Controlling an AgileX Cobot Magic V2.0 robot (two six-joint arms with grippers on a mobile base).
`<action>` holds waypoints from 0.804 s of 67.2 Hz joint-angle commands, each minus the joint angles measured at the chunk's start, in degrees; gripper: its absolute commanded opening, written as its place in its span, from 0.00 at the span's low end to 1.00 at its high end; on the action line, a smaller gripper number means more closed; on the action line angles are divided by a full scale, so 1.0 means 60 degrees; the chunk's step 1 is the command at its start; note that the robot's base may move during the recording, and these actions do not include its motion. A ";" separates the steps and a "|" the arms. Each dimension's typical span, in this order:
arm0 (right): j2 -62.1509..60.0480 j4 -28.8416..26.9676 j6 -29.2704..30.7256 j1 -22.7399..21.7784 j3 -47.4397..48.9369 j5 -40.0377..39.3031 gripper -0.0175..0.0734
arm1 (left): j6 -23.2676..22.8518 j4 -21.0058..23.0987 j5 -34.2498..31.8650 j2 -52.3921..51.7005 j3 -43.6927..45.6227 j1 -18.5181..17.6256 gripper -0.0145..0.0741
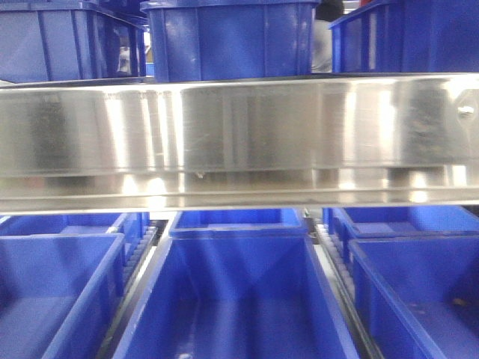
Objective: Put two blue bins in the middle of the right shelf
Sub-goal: 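Back away from the rack and drive off carrying the teal bin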
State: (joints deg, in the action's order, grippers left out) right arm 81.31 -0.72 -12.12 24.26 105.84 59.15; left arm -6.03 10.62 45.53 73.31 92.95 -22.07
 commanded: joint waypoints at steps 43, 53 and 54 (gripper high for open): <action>-0.0120 0.0757 0.0029 -0.0124 0.0149 -0.0689 0.02 | 0.0404 -0.0159 -0.0567 -0.0231 0.0165 0.0030 0.04; -0.0120 0.0757 0.0029 -0.0124 0.0149 -0.0698 0.02 | 0.0404 -0.0159 -0.0567 -0.0231 0.0165 0.0030 0.04; -0.0120 0.0757 0.0029 -0.0124 0.0149 -0.0698 0.02 | 0.0404 -0.0159 -0.0567 -0.0231 0.0165 0.0030 0.04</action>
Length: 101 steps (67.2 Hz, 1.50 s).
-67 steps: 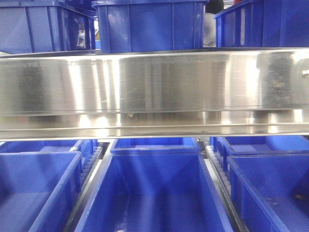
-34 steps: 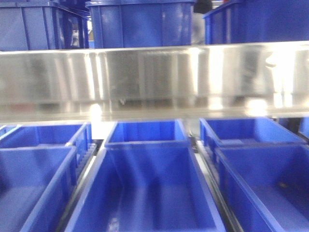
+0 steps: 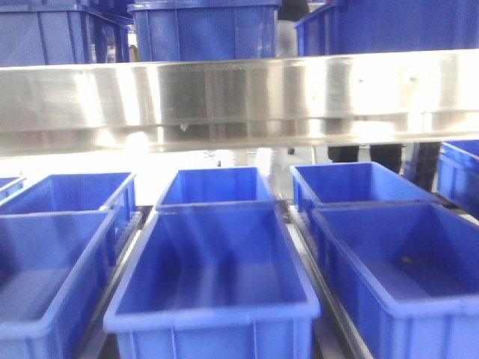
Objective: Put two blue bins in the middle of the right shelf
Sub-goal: 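Back away from the rack and drive off carrying the teal bin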
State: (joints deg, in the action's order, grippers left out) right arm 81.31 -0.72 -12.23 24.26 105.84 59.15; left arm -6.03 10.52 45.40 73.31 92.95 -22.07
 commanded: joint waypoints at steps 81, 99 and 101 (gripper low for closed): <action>-0.0120 0.0757 0.0049 -0.0124 0.0149 -0.0698 0.02 | 0.0404 -0.0142 -0.0567 -0.0231 0.0165 0.0030 0.04; -0.0120 0.0757 0.0049 -0.0124 0.0149 -0.0698 0.02 | 0.0404 -0.0142 -0.0567 -0.0231 0.0165 0.0030 0.04; -0.0120 0.0757 0.0049 -0.0124 0.0149 -0.0698 0.02 | 0.0404 -0.0142 -0.0567 -0.0231 0.0165 0.0030 0.04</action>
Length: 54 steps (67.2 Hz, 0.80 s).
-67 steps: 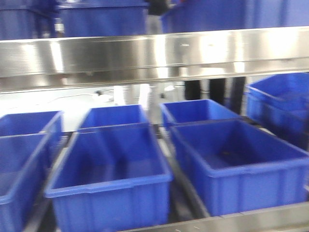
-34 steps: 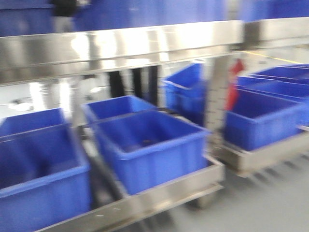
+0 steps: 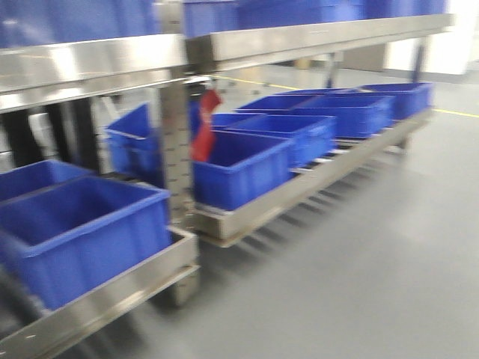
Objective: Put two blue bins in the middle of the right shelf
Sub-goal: 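Back away from the rack and drive off carrying the teal bin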
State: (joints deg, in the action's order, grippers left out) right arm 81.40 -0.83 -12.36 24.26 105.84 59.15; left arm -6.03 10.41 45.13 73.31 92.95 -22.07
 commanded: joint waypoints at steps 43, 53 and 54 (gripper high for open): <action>-0.0135 0.0776 0.0069 -0.0124 0.0149 -0.0698 0.02 | 0.0404 -0.0123 -0.0521 -0.0231 0.0165 0.0030 0.04; -0.0135 0.0776 0.0069 -0.0124 0.0149 -0.0698 0.02 | 0.0404 -0.0123 -0.0521 -0.0231 0.0165 0.0030 0.04; -0.0135 0.0776 0.0069 -0.0124 0.0149 -0.0698 0.02 | 0.0404 -0.0123 -0.0521 -0.0231 0.0165 0.0030 0.04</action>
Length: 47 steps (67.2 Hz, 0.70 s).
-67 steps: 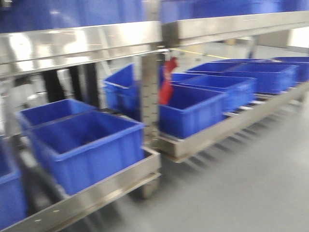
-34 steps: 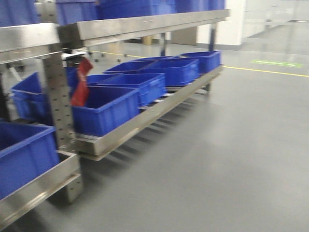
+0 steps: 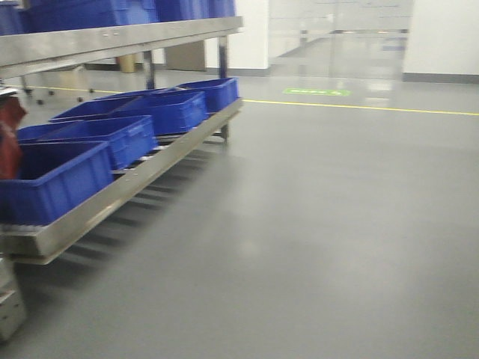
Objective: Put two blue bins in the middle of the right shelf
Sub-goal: 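Back away from the rack and drive off carrying the teal bin, then drive across the floor holding the teal bin in both grippers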
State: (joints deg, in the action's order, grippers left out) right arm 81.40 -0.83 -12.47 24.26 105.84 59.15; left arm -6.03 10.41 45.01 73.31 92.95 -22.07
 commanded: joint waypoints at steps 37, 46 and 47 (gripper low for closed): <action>-0.0135 0.0776 0.0089 -0.0124 0.0149 -0.0698 0.02 | 0.0404 -0.0123 -0.0502 -0.0231 0.0165 0.0030 0.04; -0.0135 0.0776 0.0089 -0.0124 0.0149 -0.0698 0.02 | 0.0404 -0.0123 -0.0502 -0.0231 0.0165 0.0030 0.04; -0.0135 0.0776 0.0089 -0.0124 0.0149 -0.0698 0.02 | 0.0404 -0.0123 -0.0502 -0.0231 0.0165 0.0030 0.04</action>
State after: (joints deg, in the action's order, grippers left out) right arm 81.40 -0.73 -12.47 24.26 105.84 59.15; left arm -6.03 10.41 45.01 73.31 92.95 -22.07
